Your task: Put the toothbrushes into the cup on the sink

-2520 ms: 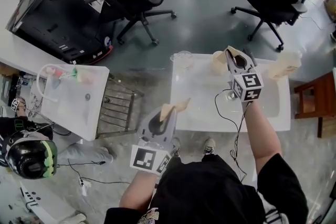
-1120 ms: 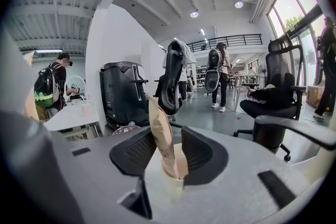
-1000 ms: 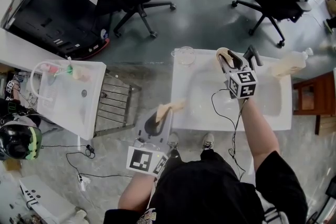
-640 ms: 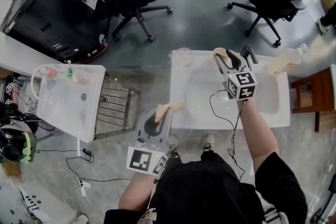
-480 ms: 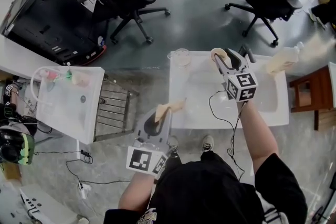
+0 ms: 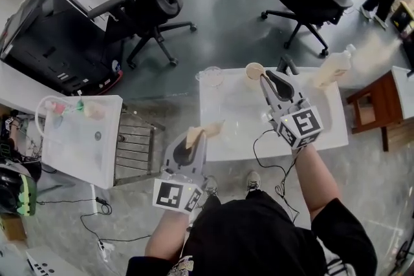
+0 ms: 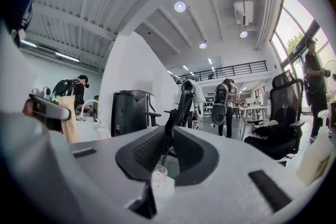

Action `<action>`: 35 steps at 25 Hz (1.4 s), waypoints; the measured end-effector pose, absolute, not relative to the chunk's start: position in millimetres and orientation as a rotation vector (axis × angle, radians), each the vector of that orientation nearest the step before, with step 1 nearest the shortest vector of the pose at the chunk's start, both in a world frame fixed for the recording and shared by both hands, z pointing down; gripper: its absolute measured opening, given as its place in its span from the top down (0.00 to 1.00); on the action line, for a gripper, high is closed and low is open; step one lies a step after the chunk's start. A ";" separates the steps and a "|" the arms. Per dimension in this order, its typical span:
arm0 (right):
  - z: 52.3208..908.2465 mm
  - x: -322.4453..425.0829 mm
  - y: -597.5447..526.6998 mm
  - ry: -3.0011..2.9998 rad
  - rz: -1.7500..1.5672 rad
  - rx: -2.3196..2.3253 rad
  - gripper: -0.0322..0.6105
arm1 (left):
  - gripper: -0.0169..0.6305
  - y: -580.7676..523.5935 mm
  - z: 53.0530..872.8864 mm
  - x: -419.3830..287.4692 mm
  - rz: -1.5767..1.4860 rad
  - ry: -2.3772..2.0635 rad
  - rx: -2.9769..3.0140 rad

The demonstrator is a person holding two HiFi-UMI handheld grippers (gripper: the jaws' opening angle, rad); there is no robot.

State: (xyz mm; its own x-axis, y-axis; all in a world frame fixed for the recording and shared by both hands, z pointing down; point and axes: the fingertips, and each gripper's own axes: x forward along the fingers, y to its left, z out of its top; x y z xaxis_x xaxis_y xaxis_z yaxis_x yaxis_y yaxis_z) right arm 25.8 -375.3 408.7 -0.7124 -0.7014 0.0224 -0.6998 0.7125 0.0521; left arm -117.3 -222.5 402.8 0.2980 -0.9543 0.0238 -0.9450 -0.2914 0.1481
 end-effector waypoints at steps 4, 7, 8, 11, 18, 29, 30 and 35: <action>379.3 33.9 -337.8 -2.903 -0.132 1.164 0.94 | 0.88 -222.4 393.5 -106.8 -0.136 -1.748 2.465; 363.0 40.6 -310.2 -2.916 -0.151 1.154 0.94 | 0.88 -219.3 385.4 -98.5 -0.153 -1.719 2.500; 358.5 44.0 -301.7 -2.916 -0.157 1.158 0.94 | 0.88 -218.5 382.6 -95.3 -0.160 -1.709 2.513; 345.5 56.5 -279.3 -2.914 -0.175 1.190 0.94 | 0.88 -217.7 373.4 -85.6 -0.176 -1.682 2.553; 332.6 76.6 -241.4 -2.899 -0.198 1.259 0.94 | 0.88 -211.1 353.1 -65.1 -0.201 -1.626 2.633; 329.7 74.2 -221.3 -2.914 -0.181 1.264 0.94 | 0.88 -195.7 341.6 -64.6 -0.206 -1.620 2.661; 330.2 73.0 -220.2 -2.914 -0.179 1.260 0.94 | 0.88 -194.5 341.3 -65.9 -0.208 -1.624 2.660; 329.7 66.7 -217.5 -2.920 -0.166 1.239 0.94 | 0.88 -192.1 337.4 -72.7 -0.216 -1.646 2.653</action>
State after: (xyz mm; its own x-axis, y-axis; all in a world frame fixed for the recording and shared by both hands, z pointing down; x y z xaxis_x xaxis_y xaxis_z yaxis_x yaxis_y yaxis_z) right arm 66.7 -217.5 329.7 -0.6953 -0.7150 -0.0730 -0.7187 0.6904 0.0823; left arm -72.7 -192.1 337.4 0.4371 -0.8925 -0.1110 -0.8909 -0.4466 0.0827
